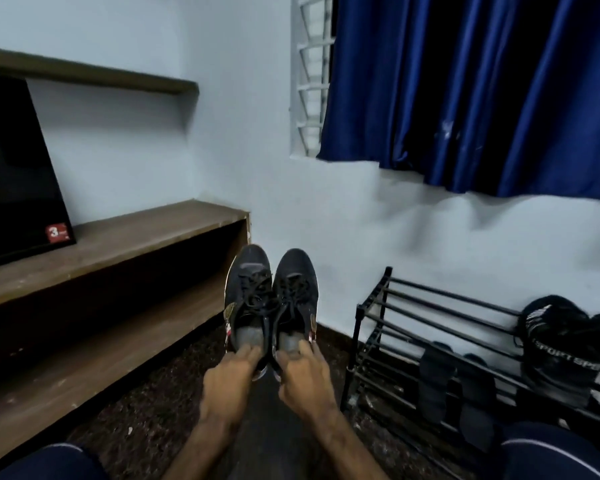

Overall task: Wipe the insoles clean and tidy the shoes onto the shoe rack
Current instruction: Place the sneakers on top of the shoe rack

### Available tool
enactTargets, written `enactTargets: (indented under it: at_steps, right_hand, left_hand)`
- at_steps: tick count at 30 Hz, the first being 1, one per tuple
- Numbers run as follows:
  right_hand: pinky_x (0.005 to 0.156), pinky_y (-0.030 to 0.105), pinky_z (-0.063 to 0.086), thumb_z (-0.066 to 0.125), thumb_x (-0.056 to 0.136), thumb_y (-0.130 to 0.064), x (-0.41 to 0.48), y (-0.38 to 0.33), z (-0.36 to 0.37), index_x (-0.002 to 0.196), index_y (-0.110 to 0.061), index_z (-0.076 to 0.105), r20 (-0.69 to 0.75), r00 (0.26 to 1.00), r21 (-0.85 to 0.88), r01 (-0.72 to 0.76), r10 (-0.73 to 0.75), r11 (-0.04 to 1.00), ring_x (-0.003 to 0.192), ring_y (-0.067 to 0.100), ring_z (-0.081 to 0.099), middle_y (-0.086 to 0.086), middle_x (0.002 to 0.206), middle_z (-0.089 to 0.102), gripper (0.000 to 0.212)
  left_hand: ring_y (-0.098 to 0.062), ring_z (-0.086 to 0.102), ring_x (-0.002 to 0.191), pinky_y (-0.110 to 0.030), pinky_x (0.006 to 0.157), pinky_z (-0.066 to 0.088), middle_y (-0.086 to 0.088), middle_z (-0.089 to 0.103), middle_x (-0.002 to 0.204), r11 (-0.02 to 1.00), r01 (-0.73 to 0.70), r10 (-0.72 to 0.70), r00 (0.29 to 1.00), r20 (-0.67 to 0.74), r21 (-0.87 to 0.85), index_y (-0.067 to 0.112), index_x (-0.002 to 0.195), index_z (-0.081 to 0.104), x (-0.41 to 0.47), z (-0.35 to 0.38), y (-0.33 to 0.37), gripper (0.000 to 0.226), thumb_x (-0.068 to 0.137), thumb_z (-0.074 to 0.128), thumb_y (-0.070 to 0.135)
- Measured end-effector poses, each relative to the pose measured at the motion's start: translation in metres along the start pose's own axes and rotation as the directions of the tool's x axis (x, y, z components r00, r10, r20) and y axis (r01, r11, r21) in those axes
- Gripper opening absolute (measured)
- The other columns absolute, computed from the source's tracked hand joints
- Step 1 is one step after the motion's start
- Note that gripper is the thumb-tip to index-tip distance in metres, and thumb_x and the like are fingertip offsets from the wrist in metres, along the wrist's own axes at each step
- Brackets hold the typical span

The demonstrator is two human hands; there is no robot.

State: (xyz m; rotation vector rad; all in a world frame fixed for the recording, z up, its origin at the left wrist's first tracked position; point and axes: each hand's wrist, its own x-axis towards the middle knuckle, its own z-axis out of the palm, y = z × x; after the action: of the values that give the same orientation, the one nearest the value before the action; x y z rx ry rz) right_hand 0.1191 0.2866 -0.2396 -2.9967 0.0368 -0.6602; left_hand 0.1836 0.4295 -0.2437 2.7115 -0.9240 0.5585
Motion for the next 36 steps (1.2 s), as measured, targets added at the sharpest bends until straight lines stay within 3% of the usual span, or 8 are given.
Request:
enactTargets:
  at_steps: [2,5,10,15,19,22,27,36]
  right_hand:
    - [0.082,0.033,0.058,0.083,0.031,-0.034,0.005,0.015,-0.032,0.088,-0.027,0.071,-0.036,0.999,-0.074,0.029,-0.032,0.997,0.079,0.014,0.060,-0.010,0.068,0.067,0.058]
    - [0.083,0.036,0.057,0.082,0.032,-0.039,0.015,0.046,-0.080,0.096,-0.026,0.069,-0.138,0.986,-0.201,0.066,-0.095,0.977,0.078,0.018,0.059,-0.008,0.073,0.069,0.066]
    - [0.074,0.032,0.052,0.078,0.051,-0.028,0.019,0.108,-0.166,0.087,-0.024,0.065,-0.300,0.952,-0.327,-0.036,-0.067,0.944,0.072,0.022,0.055,-0.006,0.067,0.066,0.038]
    - [0.053,0.024,0.047,0.079,0.048,-0.030,-0.003,0.166,-0.196,0.075,-0.024,0.062,-0.264,0.961,-0.344,-0.177,0.086,0.922,0.068,0.018,0.057,-0.007,0.063,0.063,0.032]
    - [0.038,0.023,0.032,0.078,0.054,-0.037,-0.011,0.195,-0.186,0.074,-0.024,0.063,-0.163,0.961,-0.331,-0.265,0.221,0.906,0.063,0.018,0.061,-0.005,0.058,0.059,0.029]
    - [0.034,0.023,0.035,0.080,0.048,-0.044,-0.006,0.224,-0.173,0.070,-0.026,0.064,-0.083,0.947,-0.320,-0.320,0.310,0.892,0.054,0.016,0.061,-0.001,0.055,0.058,0.033]
    - [0.070,0.038,0.051,0.059,0.085,-0.035,0.005,0.259,-0.167,0.108,-0.023,0.063,0.016,0.933,-0.240,-0.346,0.361,0.907,0.096,0.029,0.062,0.011,0.099,0.066,0.027]
    - [0.089,0.040,0.044,0.049,0.096,-0.031,0.013,0.269,-0.168,0.132,-0.025,0.051,0.181,0.894,-0.173,-0.383,0.411,0.908,0.121,0.029,0.044,0.007,0.127,0.049,0.037]
  left_hand:
    - [-0.012,0.058,0.060,-0.027,0.032,0.036,0.012,0.054,0.077,0.992,-0.121,0.125,0.986,-0.113,0.042,0.030,0.087,0.056,0.012,-0.027,0.017,0.034,0.063,0.081,0.025]
    - [-0.014,0.058,0.060,-0.025,0.032,0.035,0.009,0.053,0.080,0.965,-0.238,0.259,0.935,-0.241,0.114,0.027,0.092,0.057,0.042,-0.066,0.043,0.028,0.065,0.063,0.029]
    - [-0.021,0.057,0.055,-0.025,0.038,0.017,0.005,0.053,0.074,0.939,-0.323,0.343,0.889,-0.302,0.116,0.027,0.088,0.057,0.103,-0.114,0.106,0.050,0.050,0.088,0.012]
    - [-0.019,0.059,0.057,-0.025,0.038,0.025,0.008,0.053,0.074,0.890,-0.457,0.441,0.855,-0.273,0.005,0.030,0.091,0.054,0.145,-0.103,0.168,0.052,0.056,0.085,0.008]
    - [-0.013,0.061,0.054,-0.023,0.038,0.026,0.011,0.057,0.071,0.854,-0.515,0.499,0.851,-0.165,-0.070,0.032,0.091,0.050,0.164,-0.074,0.198,0.056,0.053,0.090,0.025]
    - [-0.009,0.063,0.059,-0.021,0.043,0.026,0.014,0.060,0.073,0.845,-0.527,0.520,0.849,-0.095,-0.086,0.033,0.091,0.046,0.190,-0.043,0.213,0.062,0.049,0.091,0.038]
    - [-0.013,0.063,0.101,-0.025,0.069,0.037,0.014,0.065,0.108,0.864,-0.458,0.473,0.881,0.023,-0.207,0.036,0.110,0.052,0.220,-0.011,0.234,0.035,0.080,0.068,0.043]
    - [-0.011,0.057,0.119,-0.020,0.089,0.040,0.019,0.056,0.130,0.881,-0.400,0.449,0.875,0.179,-0.254,0.057,0.125,0.037,0.244,0.008,0.243,0.051,0.082,0.062,0.046]
